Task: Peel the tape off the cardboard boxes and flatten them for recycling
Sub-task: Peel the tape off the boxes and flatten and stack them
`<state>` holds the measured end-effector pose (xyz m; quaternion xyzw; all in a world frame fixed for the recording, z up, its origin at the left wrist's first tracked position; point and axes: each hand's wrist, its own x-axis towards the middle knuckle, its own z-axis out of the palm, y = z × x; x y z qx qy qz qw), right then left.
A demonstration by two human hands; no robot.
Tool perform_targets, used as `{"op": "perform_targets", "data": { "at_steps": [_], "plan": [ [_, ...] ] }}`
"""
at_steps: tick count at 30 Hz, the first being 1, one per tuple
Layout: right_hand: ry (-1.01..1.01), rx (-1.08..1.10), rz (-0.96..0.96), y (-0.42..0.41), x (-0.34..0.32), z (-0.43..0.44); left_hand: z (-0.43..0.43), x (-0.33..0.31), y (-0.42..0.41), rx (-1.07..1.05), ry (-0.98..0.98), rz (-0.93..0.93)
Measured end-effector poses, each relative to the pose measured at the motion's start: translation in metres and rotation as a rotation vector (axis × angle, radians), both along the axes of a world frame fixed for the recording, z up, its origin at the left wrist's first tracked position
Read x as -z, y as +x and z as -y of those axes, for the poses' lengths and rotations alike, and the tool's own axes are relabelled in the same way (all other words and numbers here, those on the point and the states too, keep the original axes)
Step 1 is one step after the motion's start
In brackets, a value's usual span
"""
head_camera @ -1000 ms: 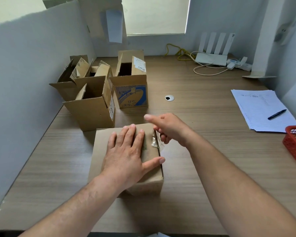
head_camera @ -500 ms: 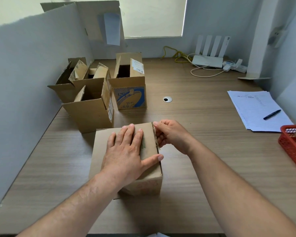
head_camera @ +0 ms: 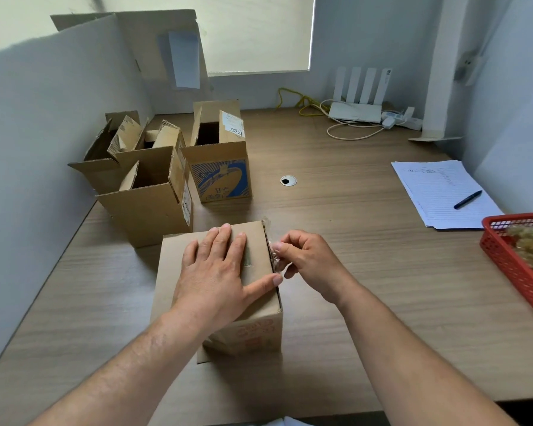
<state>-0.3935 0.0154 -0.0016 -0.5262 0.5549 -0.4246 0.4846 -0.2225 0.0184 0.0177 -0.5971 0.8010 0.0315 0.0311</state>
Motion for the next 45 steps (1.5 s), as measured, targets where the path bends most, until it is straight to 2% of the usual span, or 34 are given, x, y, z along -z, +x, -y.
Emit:
{"op": "perform_targets", "data": {
  "at_steps": [3, 6, 8, 11, 13, 15, 17, 19, 23, 27, 30, 40, 43, 45],
  "plan": [
    [-0.026, 0.031, 0.052, 0.003, -0.002, 0.002, -0.003, -0.002, 0.001, -0.014, -0.031, -0.035],
    [-0.095, 0.029, 0.1, 0.007, -0.018, 0.006, -0.007, -0.005, 0.004, -0.056, -0.092, -0.167],
    [-0.145, 0.006, 0.114, 0.011, -0.034, 0.009, -0.01, -0.006, 0.008, -0.084, -0.102, -0.355],
    [-0.152, -0.051, 0.08, 0.022, -0.055, 0.013, -0.014, 0.004, 0.012, -0.081, -0.096, -0.732],
    [-0.147, -0.084, -0.094, 0.03, -0.063, 0.016, -0.017, 0.021, 0.014, -0.083, -0.011, -0.977],
    [-0.113, -0.134, -0.353, 0.041, -0.063, 0.019, -0.021, 0.04, 0.017, -0.115, 0.166, -1.203],
    [-0.049, -0.217, -0.573, 0.054, -0.05, 0.021, -0.027, 0.057, 0.019, -0.154, 0.304, -1.347],
    [0.024, -0.294, -0.703, 0.066, -0.032, 0.019, -0.035, 0.073, 0.02, -0.195, 0.343, -1.349],
    [0.102, -0.397, -0.81, 0.07, -0.011, 0.018, -0.039, 0.104, 0.026, -0.227, 0.375, -1.314],
    [0.104, -0.564, -0.913, 0.058, 0.007, 0.019, -0.039, 0.13, 0.031, -0.179, 0.44, -1.191],
    [0.04, -0.633, -1.057, 0.042, 0.026, 0.01, -0.046, 0.143, 0.033, -0.212, 0.484, -1.201],
    [-0.179, -0.416, -1.106, 0.037, 0.059, -0.01, -0.049, 0.145, 0.025, -0.211, 0.465, -1.137],
    [-0.218, -0.444, -1.051, 0.043, 0.061, -0.01, -0.048, 0.145, 0.024, -0.183, 0.46, -1.118],
    [-0.176, -0.427, -0.95, 0.042, 0.06, -0.006, -0.048, 0.144, 0.023, -0.196, 0.461, -1.097]
  ]
}}
